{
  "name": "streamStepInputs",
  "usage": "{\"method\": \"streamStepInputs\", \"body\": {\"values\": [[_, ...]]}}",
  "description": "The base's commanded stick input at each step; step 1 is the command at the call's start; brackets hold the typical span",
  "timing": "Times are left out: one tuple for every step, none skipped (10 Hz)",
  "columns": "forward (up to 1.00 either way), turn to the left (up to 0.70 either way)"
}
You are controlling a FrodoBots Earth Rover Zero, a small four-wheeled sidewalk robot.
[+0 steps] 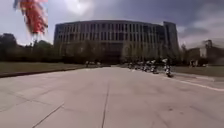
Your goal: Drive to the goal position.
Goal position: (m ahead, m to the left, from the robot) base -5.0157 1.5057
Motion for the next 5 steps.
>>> {"method": "streamStepInputs", "body": {"values": [[0.7,-0.01],[0.7,-0.01],[0.7,-0.01],[0.7,-0.01],[0.7,-0.01]]}}
